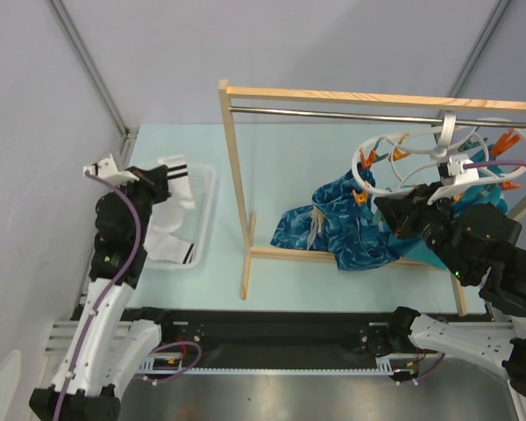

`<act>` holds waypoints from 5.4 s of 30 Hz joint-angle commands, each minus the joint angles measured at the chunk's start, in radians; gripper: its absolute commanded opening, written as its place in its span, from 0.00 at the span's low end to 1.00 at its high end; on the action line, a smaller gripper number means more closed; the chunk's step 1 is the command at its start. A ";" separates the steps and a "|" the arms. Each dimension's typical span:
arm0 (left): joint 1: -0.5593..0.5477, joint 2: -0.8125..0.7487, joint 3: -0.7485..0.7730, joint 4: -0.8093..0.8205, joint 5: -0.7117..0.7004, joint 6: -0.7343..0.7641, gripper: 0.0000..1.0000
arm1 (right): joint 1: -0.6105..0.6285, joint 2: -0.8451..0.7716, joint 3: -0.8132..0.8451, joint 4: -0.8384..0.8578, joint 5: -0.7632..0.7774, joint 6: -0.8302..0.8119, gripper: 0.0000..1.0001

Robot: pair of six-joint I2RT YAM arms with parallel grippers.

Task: Clip the socks to the hanger
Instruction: Pick up the sock from the bin, then clamp the sock onto the hanger, then rotate the hanger.

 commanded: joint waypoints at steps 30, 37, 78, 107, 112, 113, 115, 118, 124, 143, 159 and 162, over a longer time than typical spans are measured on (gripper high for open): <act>-0.844 0.146 0.041 0.653 0.744 -0.100 0.00 | 0.003 0.025 0.027 0.039 -0.109 0.049 0.00; -0.935 0.389 0.175 0.664 0.624 -0.060 0.00 | 0.001 0.034 0.045 0.045 -0.132 0.054 0.00; -0.937 0.625 0.318 0.781 0.525 -0.195 0.00 | 0.001 -0.008 0.026 0.059 -0.169 0.078 0.12; -0.943 0.388 0.224 0.551 0.425 -0.119 0.57 | 0.001 -0.016 0.082 -0.131 -0.129 0.060 0.91; -1.093 0.403 0.331 0.344 0.316 -0.034 0.45 | 0.003 -0.035 0.081 -0.171 -0.192 0.066 0.89; -1.165 0.416 0.347 0.330 0.270 0.010 0.46 | 0.003 -0.047 0.079 -0.174 -0.203 0.069 0.88; -1.223 0.474 0.376 0.316 0.177 0.047 0.46 | 0.001 -0.058 0.088 -0.189 -0.219 0.084 0.88; -1.296 0.588 0.433 0.316 0.117 0.085 0.47 | 0.001 -0.077 0.119 -0.212 -0.233 0.106 0.88; -1.320 0.823 0.598 0.275 0.034 0.089 0.52 | 0.000 -0.128 0.229 -0.268 -0.189 0.133 0.85; -1.064 0.973 0.563 0.154 -0.054 0.091 0.56 | 0.001 -0.130 0.250 -0.315 0.012 0.075 0.81; -0.845 1.015 0.690 0.045 0.124 0.239 0.56 | -0.002 -0.099 0.159 -0.234 -0.037 0.086 0.78; -0.845 1.021 0.700 0.043 0.109 0.222 0.56 | -0.003 -0.091 0.151 -0.222 -0.048 0.087 0.77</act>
